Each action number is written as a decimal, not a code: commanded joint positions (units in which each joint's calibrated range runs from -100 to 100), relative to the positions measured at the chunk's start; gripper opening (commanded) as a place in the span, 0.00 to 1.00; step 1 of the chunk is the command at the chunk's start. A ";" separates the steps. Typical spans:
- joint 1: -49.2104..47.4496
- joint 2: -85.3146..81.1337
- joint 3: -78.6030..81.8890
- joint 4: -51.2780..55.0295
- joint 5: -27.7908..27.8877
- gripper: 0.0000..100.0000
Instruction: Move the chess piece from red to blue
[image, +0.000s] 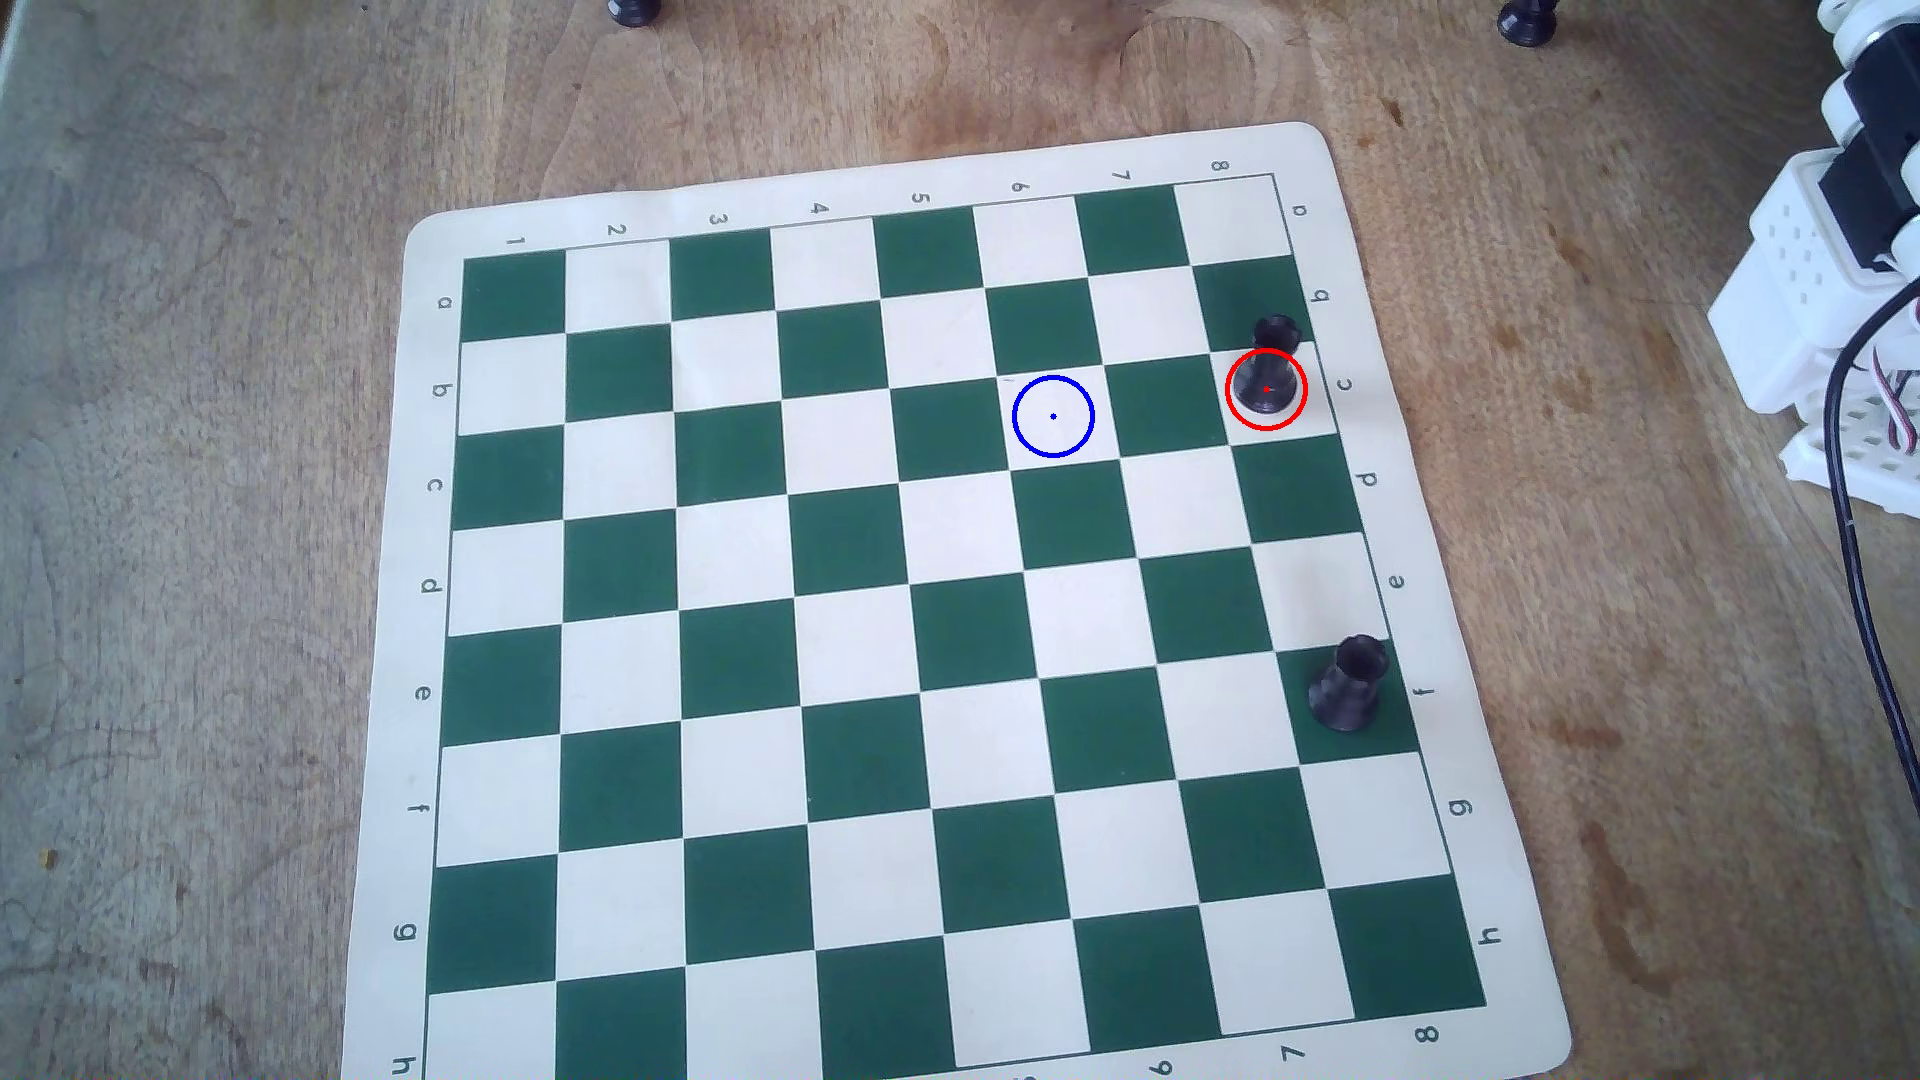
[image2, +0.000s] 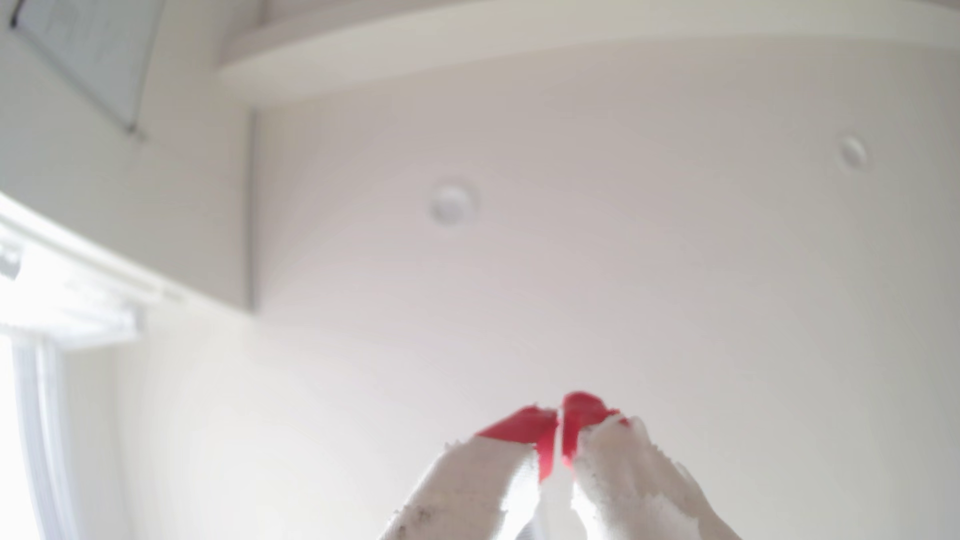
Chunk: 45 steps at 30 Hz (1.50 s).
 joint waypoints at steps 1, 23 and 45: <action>0.26 -0.11 0.90 -0.15 -0.15 0.00; 0.26 -0.11 0.90 -0.15 -0.15 0.00; 4.57 -0.11 0.90 53.25 11.23 0.18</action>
